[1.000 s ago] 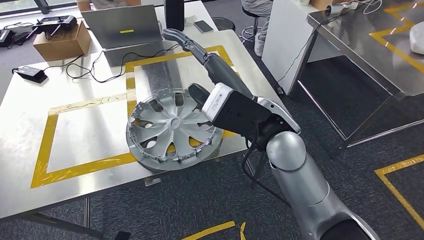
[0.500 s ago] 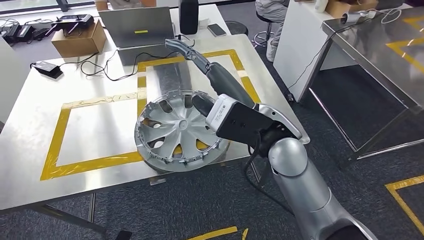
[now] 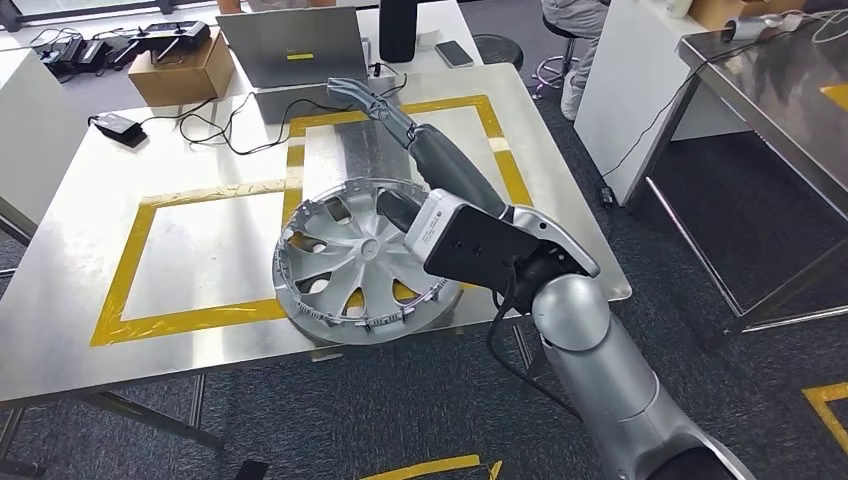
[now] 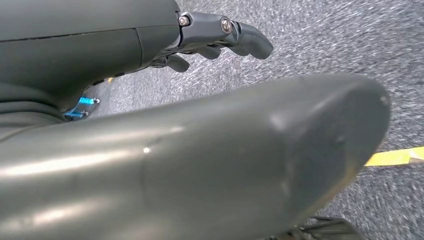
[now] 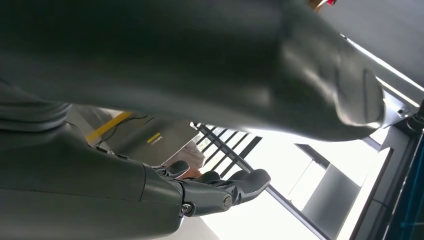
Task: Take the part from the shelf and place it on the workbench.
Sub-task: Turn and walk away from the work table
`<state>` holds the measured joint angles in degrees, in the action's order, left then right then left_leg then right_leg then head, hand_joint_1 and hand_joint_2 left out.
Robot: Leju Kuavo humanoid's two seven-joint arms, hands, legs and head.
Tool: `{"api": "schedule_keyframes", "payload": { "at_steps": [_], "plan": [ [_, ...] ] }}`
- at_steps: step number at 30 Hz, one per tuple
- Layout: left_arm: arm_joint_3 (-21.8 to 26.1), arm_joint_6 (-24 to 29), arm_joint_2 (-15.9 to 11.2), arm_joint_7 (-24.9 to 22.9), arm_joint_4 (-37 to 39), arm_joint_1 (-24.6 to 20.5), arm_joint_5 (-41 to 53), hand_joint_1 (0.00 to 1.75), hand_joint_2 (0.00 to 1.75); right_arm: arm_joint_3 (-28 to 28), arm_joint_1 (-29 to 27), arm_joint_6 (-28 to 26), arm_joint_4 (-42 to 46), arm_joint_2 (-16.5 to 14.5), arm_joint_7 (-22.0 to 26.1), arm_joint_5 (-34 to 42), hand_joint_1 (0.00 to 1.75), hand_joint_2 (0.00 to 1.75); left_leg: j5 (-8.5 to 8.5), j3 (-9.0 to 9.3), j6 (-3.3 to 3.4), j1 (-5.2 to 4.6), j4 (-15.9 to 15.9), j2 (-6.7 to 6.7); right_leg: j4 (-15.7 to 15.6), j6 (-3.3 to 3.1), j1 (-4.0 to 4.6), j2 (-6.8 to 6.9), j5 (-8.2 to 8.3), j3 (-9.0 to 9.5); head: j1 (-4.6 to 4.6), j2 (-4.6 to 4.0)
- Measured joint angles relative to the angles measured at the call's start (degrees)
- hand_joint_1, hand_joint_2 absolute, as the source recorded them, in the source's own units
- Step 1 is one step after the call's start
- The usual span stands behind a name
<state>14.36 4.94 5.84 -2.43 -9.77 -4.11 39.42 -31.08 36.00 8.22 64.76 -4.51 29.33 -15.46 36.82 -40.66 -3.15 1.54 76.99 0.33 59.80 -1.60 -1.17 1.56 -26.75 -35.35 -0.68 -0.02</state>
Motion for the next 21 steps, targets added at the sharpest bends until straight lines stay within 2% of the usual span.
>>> {"api": "schedule_keyframes", "payload": {
  "at_steps": [2,4,6,7,8,9,11,12,13,14,15,16,18,19,21],
  "plan": [
    [0.0,-0.01,-0.03,-0.03,0.0,0.06,0.04,0.0,0.0,0.0,-0.01,-0.01,0.0,0.0,0.0,-0.07,0.0,0.0,-1.17,0.01,0.12,-0.03,-0.73,-0.02,0.0,0.01,0.05,0.31,-0.11,0.16,-0.01,0.0],
    [0.0,-0.04,-0.14,-0.02,-0.03,-0.02,0.11,0.0,0.0,-0.01,0.01,-0.09,-0.01,-0.01,0.07,-0.32,0.0,0.0,-6.1,3.35,1.12,-0.88,-9.54,-2.69,-0.03,0.54,0.35,1.83,-0.65,0.98,-0.02,0.01],
    [0.0,-0.06,-0.22,0.0,-0.07,-0.14,0.15,0.0,0.0,-0.02,0.06,-0.2,-0.01,-0.02,0.23,-0.56,0.0,0.0,-10.08,6.51,2.42,-1.73,-17.74,-4.49,-0.25,1.49,0.69,3.91,-1.14,1.86,0.01,0.02],
    [0.01,-0.03,-0.22,-0.04,-0.09,-0.11,0.14,0.0,0.0,-0.02,0.08,-0.25,-0.02,-0.03,0.3,-0.6,0.0,0.0,-10.29,6.56,2.87,-1.67,-18.02,-3.7,-0.15,1.91,0.65,4.19,-1.37,1.95,0.03,0.01],
    [0.04,0.02,-0.25,-0.1,-0.09,-0.04,0.14,0.0,0.0,-0.02,0.13,-0.3,-0.02,-0.04,0.37,-0.61,0.0,0.0,-10.46,6.66,3.27,-1.51,-18.23,-3.12,0.6,2.2,0.56,3.58,-2.0,1.75,0.07,0.01],
    [0.08,0.07,-0.28,-0.16,-0.1,-0.03,0.13,0.0,0.0,-0.02,0.17,-0.36,-0.02,-0.03,0.39,-0.6,0.0,0.0,-10.63,6.78,3.64,-1.34,-18.45,-2.6,2.46,2.46,0.46,2.41,-3.13,0.98,0.16,0.01],
    [0.18,0.13,-0.3,-0.21,-0.12,-0.04,-0.02,0.0,0.0,-0.02,0.05,-0.49,-0.13,0.05,0.38,-0.56,0.0,0.0,-10.74,6.77,4.14,-1.24,-18.56,-1.65,9.46,2.75,0.33,-0.34,-6.42,-2.49,0.38,0.02],
    [0.25,0.14,-0.27,-0.21,-0.11,-0.01,-0.14,0.0,0.0,-0.02,-0.07,-0.56,-0.24,0.09,0.33,-0.53,0.0,0.0,-10.72,6.72,4.24,-1.27,-18.49,-1.2,13.21,2.82,0.38,-0.97,-7.69,-4.54,0.46,0.01],
    [0.33,0.14,-0.24,-0.22,-0.1,0.07,-0.25,0.0,0.0,-0.02,-0.18,-0.63,-0.39,0.13,0.29,-0.5,0.0,0.0,-10.66,6.71,4.3,-1.31,-18.39,-0.77,15.57,2.81,0.44,-1.23,-8.03,-6.01,0.49,0.01],
    [0.42,0.14,-0.22,-0.25,-0.09,0.14,-0.32,0.0,0.0,-0.02,-0.23,-0.72,-0.52,0.14,0.27,-0.47,0.0,0.0,-10.59,6.71,4.31,-1.35,-18.26,-0.38,15.78,2.71,0.51,-1.31,-7.22,-6.48,0.51,0.01],
    [0.51,0.15,-0.22,-0.29,-0.09,0.17,-0.35,0.0,0.0,-0.02,-0.2,-0.8,-0.62,0.14,0.26,-0.45,0.0,0.0,-10.49,6.75,4.28,-1.37,-18.12,-0.04,13.61,2.53,0.55,-1.34,-5.37,-5.77,0.54,0.01],
    [0.59,0.15,-0.22,-0.34,-0.1,0.17,-0.36,0.0,0.0,-0.02,-0.1,-0.88,-0.68,0.14,0.26,-0.41,0.0,0.0,-10.37,6.79,4.18,-1.38,-17.96,0.28,9.6,2.29,0.57,-1.36,-3.0,-4.09,0.58,0.01],
    [0.74,0.15,-0.18,-0.46,-0.1,0.15,-0.35,0.0,0.0,-0.02,0.18,-1.0,-0.78,0.13,0.24,-0.3,0.0,0.0,-10.12,6.69,3.76,-1.49,-17.67,0.74,2.35,1.78,0.73,-1.46,-0.21,-0.97,0.63,0.01],
    [0.8,0.15,-0.17,-0.52,-0.1,0.17,-0.33,0.0,0.0,-0.02,0.27,-1.06,-0.83,0.12,0.19,-0.24,0.0,0.0,-9.99,6.57,3.56,-1.59,-17.52,0.87,0.42,1.67,0.79,-1.5,0.28,-0.15,0.64,0.0],
    [0.87,0.15,-0.2,-0.68,-0.09,0.24,-0.27,0.0,0.0,-0.02,0.32,-1.15,-0.9,0.09,0.04,-0.16,0.0,0.0,-9.94,6.41,3.49,-1.7,-17.43,0.95,-0.3,1.7,0.86,-1.56,0.39,0.06,0.63,0.0]
  ]
}}
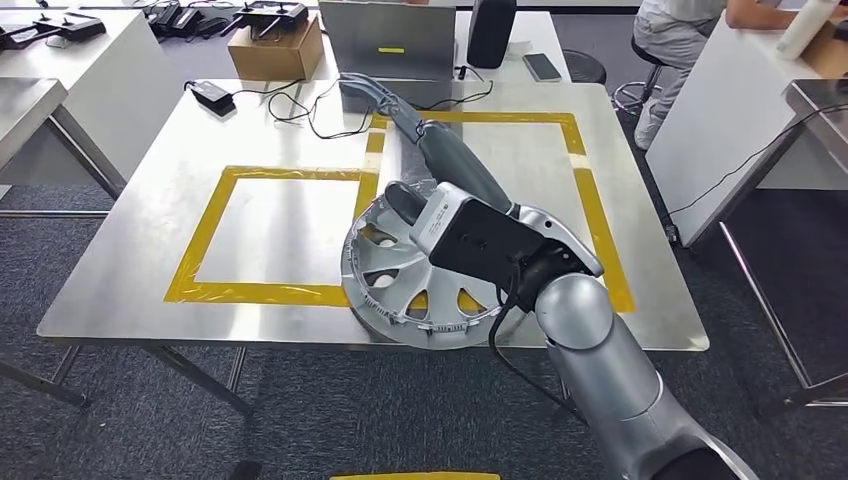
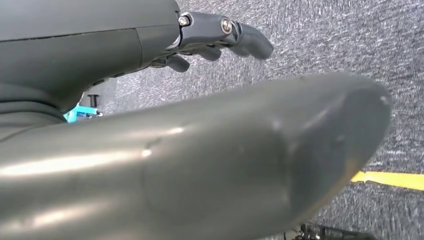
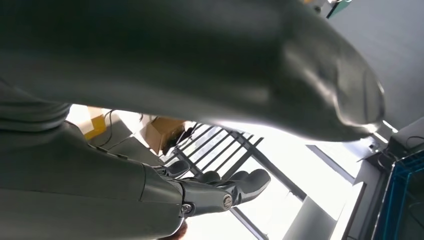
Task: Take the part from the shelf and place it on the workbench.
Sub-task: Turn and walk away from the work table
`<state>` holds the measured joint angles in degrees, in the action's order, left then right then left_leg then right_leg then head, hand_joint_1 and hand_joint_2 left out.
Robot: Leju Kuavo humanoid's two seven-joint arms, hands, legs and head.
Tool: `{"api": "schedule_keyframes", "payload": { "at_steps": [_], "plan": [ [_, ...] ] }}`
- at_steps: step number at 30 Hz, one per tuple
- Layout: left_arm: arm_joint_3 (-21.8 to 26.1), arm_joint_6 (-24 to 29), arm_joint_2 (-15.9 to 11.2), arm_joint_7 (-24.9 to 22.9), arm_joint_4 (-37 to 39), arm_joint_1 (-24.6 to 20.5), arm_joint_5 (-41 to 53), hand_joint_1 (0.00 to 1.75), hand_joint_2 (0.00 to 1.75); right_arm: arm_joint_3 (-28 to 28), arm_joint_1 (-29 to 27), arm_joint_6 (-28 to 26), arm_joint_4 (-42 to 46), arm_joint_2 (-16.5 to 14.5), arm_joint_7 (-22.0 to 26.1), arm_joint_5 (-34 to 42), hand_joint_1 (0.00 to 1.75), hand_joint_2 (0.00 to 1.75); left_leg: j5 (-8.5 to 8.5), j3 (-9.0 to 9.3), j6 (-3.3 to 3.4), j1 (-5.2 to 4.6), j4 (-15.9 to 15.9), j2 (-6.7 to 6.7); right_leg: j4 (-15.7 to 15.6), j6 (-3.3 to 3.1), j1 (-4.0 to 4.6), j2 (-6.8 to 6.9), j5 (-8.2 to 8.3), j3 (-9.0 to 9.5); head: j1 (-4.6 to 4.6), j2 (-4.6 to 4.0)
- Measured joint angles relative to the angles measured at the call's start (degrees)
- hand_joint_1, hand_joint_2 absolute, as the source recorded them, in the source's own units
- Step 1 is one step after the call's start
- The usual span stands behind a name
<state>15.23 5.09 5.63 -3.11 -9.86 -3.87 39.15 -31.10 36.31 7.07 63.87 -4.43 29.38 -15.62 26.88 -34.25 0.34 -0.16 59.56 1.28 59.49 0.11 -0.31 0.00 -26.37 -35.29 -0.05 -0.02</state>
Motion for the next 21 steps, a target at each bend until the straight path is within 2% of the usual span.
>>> {"api": "schedule_keyframes", "payload": {
  "at_steps": [3,5,6,7,8,10,11,12,13,15,16,17,19,20,21],
  "plan": [
    [0.01,-0.02,-0.11,-0.27,0.01,0.02,0.21,0.0,0.0,0.0,0.01,-0.13,-0.04,-0.07,-0.3,0.03,0.0,0.0,-0.19,0.16,0.29,-0.23,-0.3,-0.03,-0.37,0.25,-0.34,-0.08,0.38,0.13,-0.12,0.01],
    [0.01,-0.02,-0.11,-0.34,0.01,-0.03,0.43,0.0,0.0,0.01,0.01,-0.25,-0.04,-0.13,-0.4,0.04,0.0,0.0,-1.28,1.11,0.78,-0.18,-2.2,-0.21,-1.0,0.41,-0.34,-0.14,0.68,0.51,-0.22,0.01],
    [0.01,-0.03,-0.1,-0.38,0.0,-0.08,0.56,0.0,0.0,0.01,0.06,-0.32,-0.07,-0.14,-0.42,0.05,0.0,0.0,-2.07,1.75,0.99,0.02,-3.55,-0.37,-0.66,0.49,-0.24,-0.18,0.2,0.41,-0.19,0.0],
    [0.01,-0.04,-0.1,-0.42,-0.01,-0.14,0.67,0.0,0.0,0.02,0.12,-0.39,-0.11,-0.1,-0.44,0.07,0.0,0.0,-2.82,2.29,1.03,0.3,-4.81,-0.55,0.74,0.64,-0.16,-0.21,-0.89,-0.17,-0.14,0.0],
    [0.02,-0.05,-0.11,-0.46,-0.01,-0.21,0.79,0.0,0.0,0.04,0.14,-0.45,-0.2,-0.02,-0.49,0.08,0.0,0.0,-3.3,2.54,0.92,0.58,-5.55,-0.72,3.53,0.84,-0.24,-0.22,-2.65,-1.41,-0.1,0.0],
    [0.03,-0.09,-0.13,-0.53,-0.01,-0.27,0.98,0.0,0.0,0.06,-0.04,-0.55,-0.41,0.19,-0.59,0.09,0.0,0.0,-3.62,2.13,0.72,0.9,-5.61,-0.84,10.63,1.51,-0.64,-0.23,-6.13,-4.64,-0.07,0.0],
    [0.03,-0.11,-0.1,-0.55,0.01,-0.26,1.06,0.0,0.0,0.07,-0.22,-0.58,-0.52,0.29,-0.62,0.08,0.0,0.0,-3.65,1.73,0.47,1.15,-5.28,-0.88,12.76,1.91,-0.95,-0.22,-6.76,-5.52,-0.06,0.0],
    [0.03,-0.13,-0.05,-0.56,0.02,-0.24,1.09,0.0,0.0,0.07,-0.33,-0.61,-0.62,0.38,-0.63,0.08,0.0,0.0,-3.63,1.23,0.1,1.5,-4.78,-0.91,12.78,2.38,-1.28,-0.21,-6.34,-5.36,-0.06,0.0],
    [0.03,-0.15,-0.01,-0.58,0.02,-0.25,1.11,0.0,0.0,0.08,-0.36,-0.64,-0.69,0.42,-0.63,0.08,0.0,0.0,-3.53,0.64,-0.4,1.96,-4.08,-0.9,10.49,2.89,-1.68,-0.18,-5.02,-3.99,-0.06,0.0],
    [0.03,-0.15,-0.15,-0.59,-0.02,-0.31,1.16,0.0,0.0,0.12,-0.31,-0.73,-0.77,0.44,-0.65,0.08,0.0,0.0,-2.99,-0.81,-1.77,2.62,-1.97,-0.83,3.86,3.94,-2.39,-0.3,-2.71,-0.45,0.13,0.0],
    [0.03,-0.15,-0.28,-0.62,-0.04,-0.3,1.2,0.0,0.0,0.15,-0.33,-0.8,-0.78,0.44,-0.68,0.09,0.0,0.0,-2.66,-1.46,-2.42,2.7,-0.9,-0.71,2.09,3.7,-2.55,-0.48,-2.18,0.47,0.26,0.0],
    [0.03,-0.15,-0.4,-0.64,-0.05,-0.27,1.25,0.0,0.0,0.2,-0.37,-0.91,-0.79,0.44,-0.7,0.1,0.0,0.0,-2.47,-1.92,-2.99,2.64,-0.16,-0.6,1.68,3.15,-2.55,-0.65,-2.15,0.56,0.25,0.01],
    [0.03,-0.16,-0.46,-0.7,-0.02,-0.2,1.32,0.0,0.0,0.27,-0.41,-1.04,-0.79,0.44,-0.74,0.1,0.0,0.0,-2.71,-2.22,-3.77,2.65,0.07,-0.41,2.57,1.27,-2.34,-0.8,-1.82,-0.19,-0.04,0.01],
    [0.03,-0.17,-0.45,-0.73,0.01,-0.19,1.36,0.0,0.0,0.28,-0.4,-1.07,-0.8,0.44,-0.75,0.09,0.0,0.0,-2.81,-2.3,-4.07,2.76,0.01,-0.45,2.58,0.66,-2.29,-0.72,-1.52,-0.48,-0.25,0.01],
    [0.03,-0.17,-0.44,-0.77,0.03,-0.19,1.4,0.0,0.0,0.28,-0.39,-1.06,-0.8,0.44,-0.78,0.08,0.0,0.0,-2.17,-2.72,-4.23,2.86,0.61,-0.58,2.52,0.11,-2.25,-0.64,-1.12,-0.81,-0.33,0.0]
  ]
}}
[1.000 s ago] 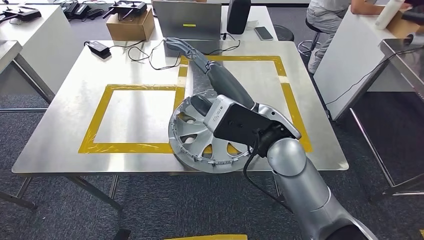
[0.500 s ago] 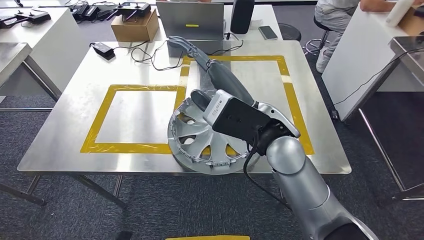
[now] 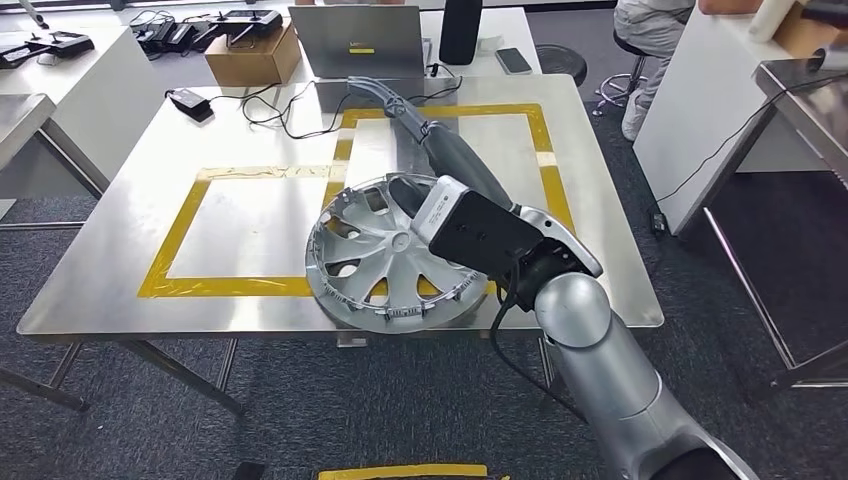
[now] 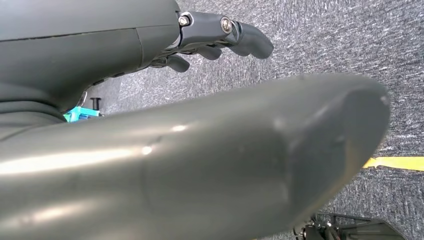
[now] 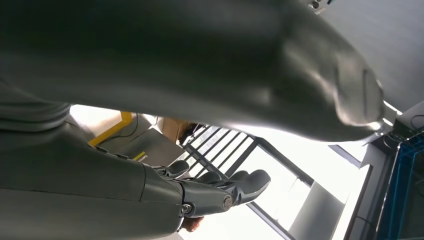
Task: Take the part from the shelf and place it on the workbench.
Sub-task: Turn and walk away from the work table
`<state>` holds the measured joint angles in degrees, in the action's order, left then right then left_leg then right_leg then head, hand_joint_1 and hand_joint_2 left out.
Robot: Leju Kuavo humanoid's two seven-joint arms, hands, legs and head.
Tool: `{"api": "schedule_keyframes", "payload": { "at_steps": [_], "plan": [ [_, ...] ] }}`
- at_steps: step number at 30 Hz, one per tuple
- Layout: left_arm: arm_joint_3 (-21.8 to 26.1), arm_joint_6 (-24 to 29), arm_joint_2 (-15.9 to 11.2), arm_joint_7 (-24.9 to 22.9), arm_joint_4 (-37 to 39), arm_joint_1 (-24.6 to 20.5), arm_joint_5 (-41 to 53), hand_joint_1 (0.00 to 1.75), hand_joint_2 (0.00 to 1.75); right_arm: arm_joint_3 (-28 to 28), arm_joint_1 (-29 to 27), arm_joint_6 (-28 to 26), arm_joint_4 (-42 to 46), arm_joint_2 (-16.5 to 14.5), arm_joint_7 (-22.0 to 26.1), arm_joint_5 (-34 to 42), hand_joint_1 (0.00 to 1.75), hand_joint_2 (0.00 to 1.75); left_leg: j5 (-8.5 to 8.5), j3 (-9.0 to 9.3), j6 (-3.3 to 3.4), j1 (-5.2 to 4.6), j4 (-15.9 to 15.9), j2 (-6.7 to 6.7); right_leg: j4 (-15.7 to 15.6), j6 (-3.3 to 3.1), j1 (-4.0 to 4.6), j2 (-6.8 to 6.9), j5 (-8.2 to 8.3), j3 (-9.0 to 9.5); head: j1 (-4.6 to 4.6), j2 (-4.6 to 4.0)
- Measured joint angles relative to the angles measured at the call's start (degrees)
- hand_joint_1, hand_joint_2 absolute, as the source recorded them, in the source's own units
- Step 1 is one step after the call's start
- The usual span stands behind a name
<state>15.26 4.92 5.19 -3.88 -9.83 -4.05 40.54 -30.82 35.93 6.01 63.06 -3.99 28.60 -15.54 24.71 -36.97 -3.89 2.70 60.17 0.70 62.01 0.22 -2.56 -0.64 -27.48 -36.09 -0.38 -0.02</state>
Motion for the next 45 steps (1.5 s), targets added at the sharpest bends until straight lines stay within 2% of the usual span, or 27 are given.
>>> {"api": "schedule_keyframes", "payload": {
  "at_steps": [2,4,5,6,7,10,11,14,15,16,19,20,21,22,23,25,27,29,31,34,35,36,37,39,40,42,45],
  "plan": [
    [0.0,-0.02,0.02,-0.08,0.03,-0.02,0.14,0.0,0.0,0.0,-0.01,-0.03,-0.01,-0.01,-0.09,0.0,0.0,0.0,3.85,-1.95,0.01,-0.1,4.74,-0.3,-0.14,-0.77,0.08,0.14,0.88,-0.89,-0.22,0.01],
    [0.0,-0.06,0.03,-0.11,0.04,-0.05,0.32,0.0,0.0,0.0,-0.18,-0.09,-0.02,0.01,-0.19,-0.01,0.0,0.0,8.7,-4.47,0.27,-0.38,12.53,-0.41,-0.19,-1.04,0.34,0.23,1.76,-2.01,-0.43,0.01],
    [0.0,-0.09,0.03,-0.11,0.04,-0.06,0.38,0.0,0.0,0.01,-0.35,-0.12,-0.03,0.03,-0.21,-0.02,0.0,0.0,10.03,-4.9,0.47,-0.51,15.12,-0.4,-0.19,-1.08,0.51,0.3,2.22,-2.6,-0.48,0.0],
    [0.0,-0.11,0.03,-0.11,0.04,-0.05,0.42,0.0,0.0,0.01,-0.52,-0.16,-0.04,0.07,-0.22,-0.03,0.0,0.0,10.37,-4.26,0.77,-0.66,15.67,-0.41,-0.19,-1.07,0.67,0.36,2.69,-3.18,-0.49,0.0],
    [0.0,-0.14,0.03,-0.12,0.03,-0.06,0.44,0.0,0.0,0.02,-0.63,-0.2,-0.05,0.1,-0.21,-0.04,0.0,0.0,9.86,-2.39,1.17,-0.84,13.85,-0.41,-0.19,-1.01,0.79,0.39,3.17,-3.74,-0.49,0.0],
    [0.0,-0.18,0.0,-0.13,-0.06,-0.32,0.54,0.0,0.0,0.1,-0.69,-0.35,0.01,0.16,-0.2,-0.05,0.0,0.0,7.64,5.38,2.33,-1.62,2.64,-0.64,-0.32,-0.39,0.94,0.46,4.61,-4.78,-0.47,0.0],
    [0.0,-0.2,-0.01,-0.13,-0.09,-0.46,0.57,0.0,0.0,0.14,-0.69,-0.4,0.03,0.18,-0.19,-0.05,0.0,0.0,7.31,6.44,2.55,-1.9,0.67,-0.73,-0.53,0.02,0.92,0.53,5.07,-4.81,-0.51,0.0],
    [0.0,-0.24,-0.04,-0.16,-0.09,-0.6,0.61,0.0,0.0,0.2,-0.74,-0.44,0.03,0.32,-0.18,-0.07,0.0,0.0,5.74,5.95,3.34,-2.3,-0.21,-0.71,-1.77,1.45,0.78,0.68,6.55,-4.55,-0.6,0.0],
    [0.0,-0.24,-0.05,-0.19,-0.09,-0.6,0.61,0.0,0.0,0.21,-0.76,-0.46,0.03,0.4,-0.19,-0.06,0.0,0.0,4.97,5.65,3.76,-2.22,-0.46,-0.75,-1.68,1.74,0.76,0.66,6.12,-4.76,-0.55,0.0],
    [0.01,-0.24,-0.06,-0.21,-0.09,-0.62,0.61,0.0,0.0,0.24,-0.77,-0.47,0.02,0.52,-0.19,-0.06,0.0,0.0,4.13,5.18,4.18,-2.11,-0.72,-0.83,-0.58,1.94,0.8,0.63,4.57,-5.3,-0.48,0.01],
    [0.01,-0.24,-0.04,-0.25,-0.1,-0.68,0.61,0.0,0.0,0.32,-0.88,-0.5,0.0,0.89,-0.22,-0.07,0.0,0.0,1.98,2.94,5.0,-2.19,-0.88,-0.96,9.19,2.26,1.09,0.55,-3.58,-8.21,-0.19,0.01],
    [0.01,-0.24,-0.02,-0.25,-0.1,-0.67,0.62,0.0,0.0,0.33,-0.96,-0.5,-0.02,0.97,-0.23,-0.07,0.0,0.0,1.36,2.09,5.1,-2.31,-0.84,-0.96,12.4,2.3,1.25,0.55,-5.04,-8.71,-0.12,0.0],
    [0.0,-0.25,0.01,-0.25,-0.09,-0.66,0.63,0.0,0.0,0.33,-1.03,-0.5,-0.05,1.03,-0.23,-0.07,0.0,0.0,0.75,1.24,5.16,-2.45,-0.77,-0.96,13.98,2.22,1.44,0.54,-5.28,-8.31,-0.08,0.0],
    [0.0,-0.26,0.02,-0.25,-0.09,-0.67,0.67,0.0,0.0,0.33,-1.06,-0.51,-0.07,1.06,-0.25,-0.07,0.0,0.0,0.19,0.45,5.17,-2.59,-0.7,-0.95,13.33,1.99,1.63,0.54,-4.48,-6.74,-0.04,0.01],
    [0.01,-0.29,0.04,-0.25,-0.09,-0.69,0.72,0.0,0.0,0.33,-1.04,-0.51,-0.09,1.08,-0.25,-0.07,0.0,0.0,-0.34,-0.27,5.15,-2.73,-0.59,-0.93,10.52,1.6,1.87,0.52,-3.3,-4.01,0.02,0.01],
    [0.02,-0.41,0.13,-0.26,-0.11,-0.78,0.85,0.0,0.0,0.34,-0.88,-0.54,-0.07,1.08,-0.23,-0.07,0.0,0.0,-1.26,-1.28,4.93,-2.93,-0.38,-0.88,2.49,0.47,2.45,0.52,-2.6,2.15,0.04,0.02],
    [0.02,-0.65,0.22,-0.28,-0.14,-0.87,0.98,0.0,0.0,0.37,-0.72,-0.61,-0.02,1.09,-0.22,-0.09,0.0,0.0,-2.08,-1.54,4.37,-2.92,-0.4,-0.85,-1.86,-0.48,2.89,0.54,-2.97,4.88,0.23,0.02],
    [0.02,-0.85,0.19,-0.3,-0.13,-0.91,1.08,0.0,0.0,0.39,-0.66,-0.68,-0.01,1.09,-0.23,-0.1,0.0,0.0,-2.93,-1.56,3.64,-2.81,-0.8,-0.81,-2.58,-1.22,2.92,0.58,-2.01,4.72,0.52,0.01],
    [0.01,-0.9,0.14,-0.34,-0.1,-0.87,1.11,0.0,0.0,0.39,-0.62,-0.71,-0.01,1.04,-0.26,-0.1,0.0,0.0,-1.49,-2.29,3.0,-2.81,0.16,-0.62,-3.34,-1.94,2.49,0.69,-0.62,4.09,0.48,0.0],
    [0.0,-0.9,0.11,-0.41,-0.08,-0.89,1.13,0.0,0.0,0.39,-0.74,-0.74,-0.02,0.97,-0.3,-0.1,0.0,0.0,6.22,-4.84,1.92,-2.36,9.05,-0.48,-3.72,-2.11,1.94,0.78,1.54,1.96,0.07,0.0],
    [0.0,-0.9,0.08,-0.42,-0.09,-0.91,1.13,0.0,0.0,0.39,-0.85,-0.74,-0.03,0.97,-0.31,-0.11,0.0,0.0,7.82,-5.33,1.59,-2.13,12.37,-0.49,-3.7,-1.96,1.84,0.8,2.18,1.13,0.0,0.01],
    [0.0,-0.9,0.04,-0.43,-0.09,-0.91,1.14,0.0,0.0,0.39,-0.95,-0.74,-0.05,0.97,-0.32,-0.11,0.0,0.0,8.14,-5.16,1.31,-1.92,14.4,-0.5,-3.67,-1.77,1.72,0.84,2.82,0.29,-0.01,0.01],
    [0.0,-0.9,0.01,-0.43,-0.09,-0.91,1.14,0.0,0.0,0.39,-1.01,-0.74,-0.07,0.97,-0.33,-0.11,0.0,0.0,7.23,-4.01,1.07,-1.74,14.46,-0.51,-3.63,-1.52,1.56,0.88,3.45,-0.54,-0.02,0.01],
    [0.0,-0.9,-0.05,-0.43,-0.11,-0.97,1.14,0.0,0.0,0.39,-1.01,-0.75,-0.08,0.97,-0.36,-0.11,0.0,0.0,4.84,1.12,0.62,-1.34,8.99,-0.57,-3.44,-0.84,1.21,0.95,4.64,-2.01,-0.03,0.0],
    [0.0,-0.9,-0.07,-0.43,-0.15,-1.05,1.14,0.0,0.0,0.4,-0.95,-0.77,-0.05,0.98,-0.35,-0.11,0.0,0.0,4.85,4.26,0.58,-1.36,4.74,-0.53,-3.29,-0.4,1.11,0.96,5.17,-2.59,-0.11,0.0],
    [0.0,-0.9,-0.05,-0.43,-0.22,-1.19,1.16,0.0,0.0,0.44,-0.85,-0.83,-0.01,0.99,-0.33,-0.11,0.0,0.0,5.96,7.7,1.3,-1.57,-0.63,-0.32,-3.3,0.53,1.13,0.97,6.19,-3.04,-0.12,0.0],
    [0.01,-0.9,-0.07,-0.57,-0.23,-1.15,1.27,0.0,0.0,0.45,-0.95,-0.91,-0.02,1.04,-0.37,-0.09,0.0,0.0,5.37,7.06,3.28,-1.84,-1.3,-0.3,-3.77,1.77,0.98,0.95,7.09,-3.3,0.11,0.01]
  ]
}}
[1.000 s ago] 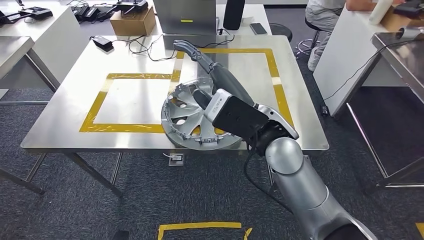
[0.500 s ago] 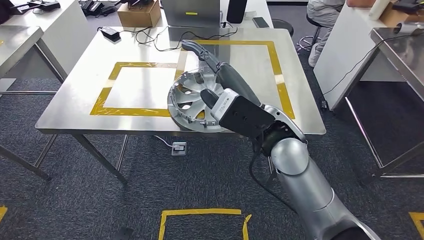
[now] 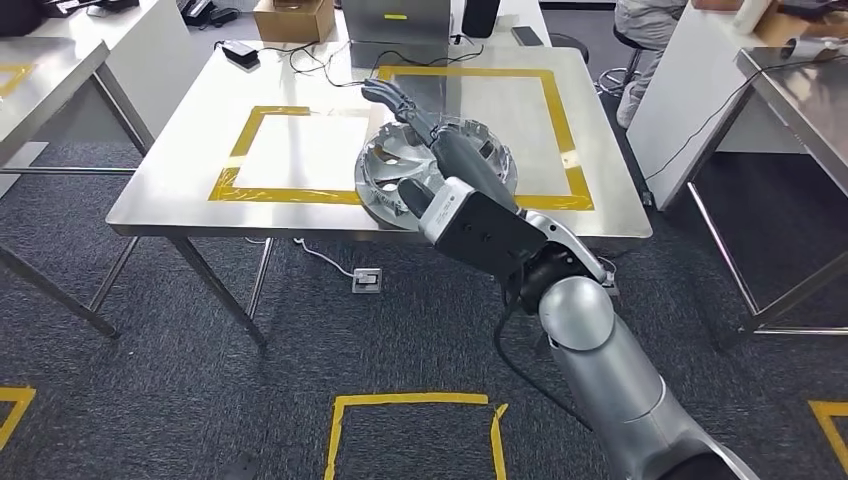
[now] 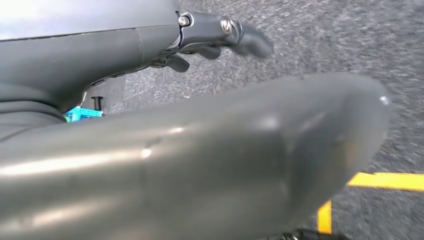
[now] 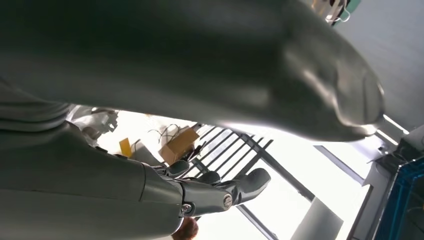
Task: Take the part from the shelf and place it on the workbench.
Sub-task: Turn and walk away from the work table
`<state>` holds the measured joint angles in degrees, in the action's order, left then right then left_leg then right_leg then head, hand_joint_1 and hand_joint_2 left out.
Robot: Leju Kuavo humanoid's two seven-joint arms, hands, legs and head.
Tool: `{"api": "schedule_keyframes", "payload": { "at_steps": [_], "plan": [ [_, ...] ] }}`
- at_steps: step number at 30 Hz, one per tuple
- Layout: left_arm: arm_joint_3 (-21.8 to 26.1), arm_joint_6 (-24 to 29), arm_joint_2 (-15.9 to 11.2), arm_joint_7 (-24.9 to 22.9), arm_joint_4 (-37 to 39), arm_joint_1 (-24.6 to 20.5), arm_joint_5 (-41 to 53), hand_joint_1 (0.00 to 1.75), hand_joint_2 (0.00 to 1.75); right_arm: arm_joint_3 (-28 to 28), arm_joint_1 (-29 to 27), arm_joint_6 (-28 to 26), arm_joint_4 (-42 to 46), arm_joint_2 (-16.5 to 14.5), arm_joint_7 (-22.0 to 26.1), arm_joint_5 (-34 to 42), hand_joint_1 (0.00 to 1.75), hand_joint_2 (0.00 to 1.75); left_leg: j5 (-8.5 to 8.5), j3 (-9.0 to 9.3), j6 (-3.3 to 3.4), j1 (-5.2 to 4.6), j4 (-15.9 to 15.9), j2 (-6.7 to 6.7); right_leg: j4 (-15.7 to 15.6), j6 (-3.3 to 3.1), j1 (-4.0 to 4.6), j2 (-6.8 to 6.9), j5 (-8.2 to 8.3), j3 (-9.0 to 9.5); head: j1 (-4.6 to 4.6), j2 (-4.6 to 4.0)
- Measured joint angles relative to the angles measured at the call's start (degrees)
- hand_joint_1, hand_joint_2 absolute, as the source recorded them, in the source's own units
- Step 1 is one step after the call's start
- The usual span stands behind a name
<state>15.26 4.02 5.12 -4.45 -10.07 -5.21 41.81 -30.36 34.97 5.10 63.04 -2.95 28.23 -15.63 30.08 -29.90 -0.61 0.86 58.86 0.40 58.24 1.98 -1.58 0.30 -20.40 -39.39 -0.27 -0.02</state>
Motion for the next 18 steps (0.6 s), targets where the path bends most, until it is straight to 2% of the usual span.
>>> {"api": "schedule_keyframes", "payload": {
  "at_steps": [1,2,4,5,6,7,8,9,10,11,12,13,15,16,17,18],
  "plan": [
    [0.01,0.0,-0.03,-0.08,0.01,0.03,0.05,0.0,0.0,0.0,-0.06,-0.02,-0.02,0.03,-0.03,0.01,0.0,0.0,-0.58,-0.49,0.6,-0.01,-0.04,-0.12,0.77,0.24,-0.08,-0.02,-1.15,-0.49,0.08,-0.01],
    [0.01,0.0,-0.07,-0.14,0.01,0.05,0.11,0.0,0.0,-0.01,-0.09,-0.03,-0.03,0.05,-0.04,0.02,0.0,0.0,-1.26,-1.1,1.08,0.0,-0.09,-0.24,2.84,0.37,-0.08,-0.05,-3.4,-1.35,0.18,-0.01],
    [0.02,-0.01,-0.12,-0.09,0.01,0.07,0.17,0.0,0.0,-0.01,-0.07,-0.04,-0.08,0.07,-0.03,0.03,0.0,0.0,-2.55,-2.58,1.64,-0.17,-0.02,-0.32,10.26,0.4,0.16,-0.09,-9.23,-3.63,0.39,-0.01],
    [0.02,-0.01,-0.12,-0.04,0.01,0.1,0.17,0.0,0.0,-0.01,-0.08,-0.05,-0.15,0.07,-0.02,0.03,0.0,0.0,-3.14,-3.37,1.78,-0.34,0.03,-0.33,14.18,0.34,0.35,-0.11,-11.16,-4.52,0.47,-0.01],
    [0.02,-0.02,-0.12,-0.01,0.01,0.14,0.17,0.0,0.0,0.0,-0.11,-0.05,-0.25,0.07,-0.02,0.03,0.0,0.0,-3.69,-4.13,1.91,-0.54,0.08,-0.33,16.68,0.13,0.58,-0.13,-11.8,-4.69,0.51,-0.01],
    [0.02,-0.02,-0.13,0.01,0.01,0.17,0.17,0.0,0.0,0.0,-0.13,-0.06,-0.35,0.07,-0.02,0.03,0.0,0.0,-4.21,-4.83,2.01,-0.79,0.13,-0.31,17.12,-0.23,0.85,-0.15,-11.35,-3.8,0.54,-0.01],
    [0.02,-0.02,-0.13,0.01,0.01,0.18,0.18,0.0,0.0,0.01,-0.13,-0.07,-0.42,0.07,-0.02,0.02,0.0,0.0,-4.69,-5.44,2.09,-1.06,0.16,-0.27,15.18,-0.82,1.18,-0.19,-10.19,-1.69,0.56,-0.01],
    [0.02,-0.02,-0.13,0.02,0.01,0.19,0.19,0.0,0.0,0.01,-0.1,-0.08,-0.46,0.07,-0.02,0.02,0.0,0.0,-5.13,-5.92,2.14,-1.31,0.18,-0.22,11.41,-1.62,1.6,-0.3,-9.03,1.37,0.57,-0.01],
    [0.02,-0.02,-0.02,0.02,0.01,0.19,0.21,0.0,0.0,0.01,-0.05,-0.09,-0.46,0.06,-0.01,0.02,0.0,0.0,-5.56,-6.31,2.09,-1.51,0.2,-0.18,6.97,-2.6,1.99,-0.36,-8.71,4.55,0.51,-0.01],
    [0.03,-0.02,0.06,0.02,0.01,0.19,0.23,0.0,0.0,0.01,-0.02,-0.13,-0.46,0.06,0.01,0.02,0.0,0.0,-5.96,-6.53,1.93,-1.53,0.14,-0.16,3.41,-3.21,2.37,-0.35,-8.53,6.95,0.44,-0.01],
    [0.03,-0.04,0.13,0.03,0.01,0.2,0.26,0.0,0.0,0.01,0.01,-0.16,-0.46,0.06,0.03,0.01,0.0,0.0,-6.34,-6.64,1.65,-1.39,0.06,-0.16,1.09,-3.68,2.68,-0.36,-8.64,8.34,0.48,-0.01],
    [0.04,-0.06,0.22,0.04,0.02,0.2,0.27,0.0,0.0,0.01,0.03,-0.19,-0.46,0.06,0.05,0.0,0.0,0.0,-6.75,-6.71,1.28,-1.2,-0.1,-0.17,0.09,-3.91,2.9,-0.31,-8.7,8.71,0.61,-0.01],
    [0.04,-0.1,0.2,0.06,0.05,0.26,0.28,0.0,0.0,0.01,0.03,-0.21,-0.46,0.05,0.06,-0.03,0.0,0.0,-7.25,-6.86,0.6,-1.09,-0.36,-0.09,-0.78,-4.08,2.83,-0.17,-7.47,8.48,1.05,0.0],
    [0.04,-0.1,0.2,0.06,0.07,0.3,0.28,0.0,0.0,0.01,0.05,-0.21,-0.46,0.02,0.06,-0.03,0.0,0.0,-6.57,-7.24,0.3,-1.15,0.09,-0.04,-1.31,-4.29,2.59,-0.05,-6.76,8.29,1.12,0.01],
    [0.04,-0.09,0.19,0.05,0.09,0.33,0.28,0.0,0.0,0.01,0.05,-0.21,-0.46,-0.01,0.05,-0.04,0.0,0.0,-4.97,-7.85,-0.03,-1.19,1.52,0.0,-1.8,-4.41,2.23,0.07,-6.0,7.98,1.08,0.01],
    [0.04,-0.09,0.13,0.04,0.1,0.34,0.28,0.0,0.0,0.01,0.04,-0.21,-0.46,-0.04,0.04,-0.04,0.0,0.0,-2.6,-8.73,-0.38,-1.06,4.06,0.0,-2.04,-4.43,1.97,0.18,-5.33,7.51,1.03,0.0]
  ]
}}
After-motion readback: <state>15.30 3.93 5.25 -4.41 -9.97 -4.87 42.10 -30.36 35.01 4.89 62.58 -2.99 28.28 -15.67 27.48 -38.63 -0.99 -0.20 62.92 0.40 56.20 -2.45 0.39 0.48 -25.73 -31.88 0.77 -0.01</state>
